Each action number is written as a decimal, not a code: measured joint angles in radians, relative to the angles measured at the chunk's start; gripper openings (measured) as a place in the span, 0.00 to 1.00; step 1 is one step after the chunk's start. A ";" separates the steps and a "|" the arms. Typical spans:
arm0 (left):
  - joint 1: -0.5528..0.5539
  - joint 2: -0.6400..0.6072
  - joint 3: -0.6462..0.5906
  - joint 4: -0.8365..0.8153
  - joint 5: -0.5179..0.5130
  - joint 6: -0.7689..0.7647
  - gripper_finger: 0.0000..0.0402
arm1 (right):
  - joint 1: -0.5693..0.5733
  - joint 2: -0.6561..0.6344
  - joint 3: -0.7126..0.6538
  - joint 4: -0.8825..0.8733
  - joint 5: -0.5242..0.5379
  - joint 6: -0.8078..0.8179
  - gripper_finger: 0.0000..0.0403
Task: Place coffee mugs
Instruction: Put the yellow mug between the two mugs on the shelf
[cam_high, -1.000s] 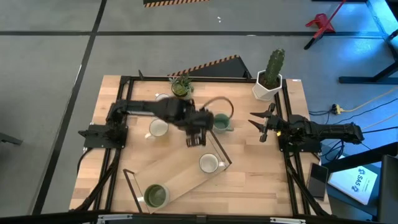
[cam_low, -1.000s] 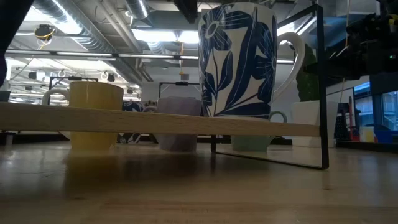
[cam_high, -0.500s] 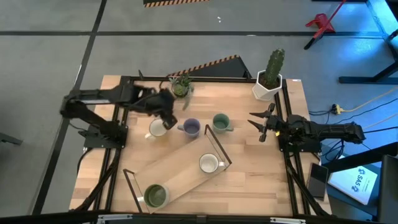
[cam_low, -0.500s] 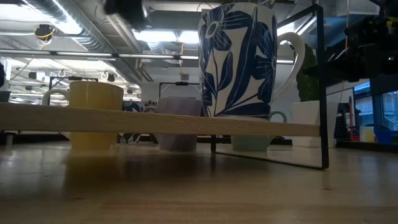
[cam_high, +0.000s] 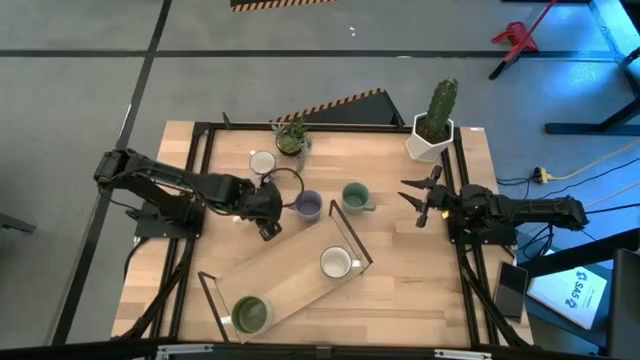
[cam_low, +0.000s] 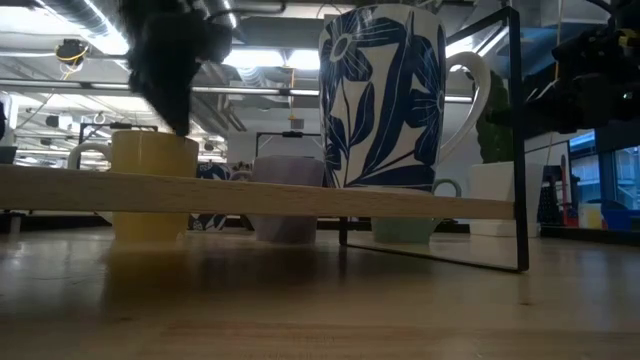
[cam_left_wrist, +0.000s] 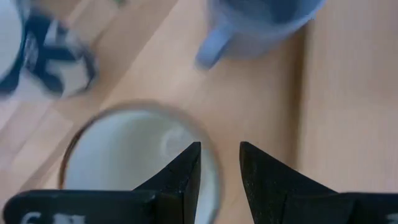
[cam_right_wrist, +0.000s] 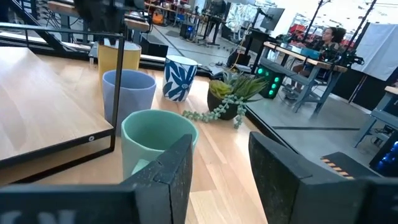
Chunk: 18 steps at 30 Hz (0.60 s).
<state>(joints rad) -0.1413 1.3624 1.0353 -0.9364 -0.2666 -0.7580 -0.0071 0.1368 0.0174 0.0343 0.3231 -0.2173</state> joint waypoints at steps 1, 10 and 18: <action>-0.003 -0.001 -0.017 0.001 0.007 -0.009 0.26 | 0.000 0.005 0.000 0.000 0.000 0.000 0.35; -0.012 -0.001 -0.110 0.032 0.082 -0.056 0.24 | 0.000 0.015 0.000 0.000 0.007 0.000 0.35; -0.011 -0.001 -0.079 0.038 0.078 -0.052 0.04 | 0.000 0.024 0.000 0.000 0.007 0.000 0.35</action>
<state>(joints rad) -0.1528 1.3613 0.9562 -0.8986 -0.1887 -0.8097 -0.0071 0.1604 0.0174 0.0345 0.3305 -0.2176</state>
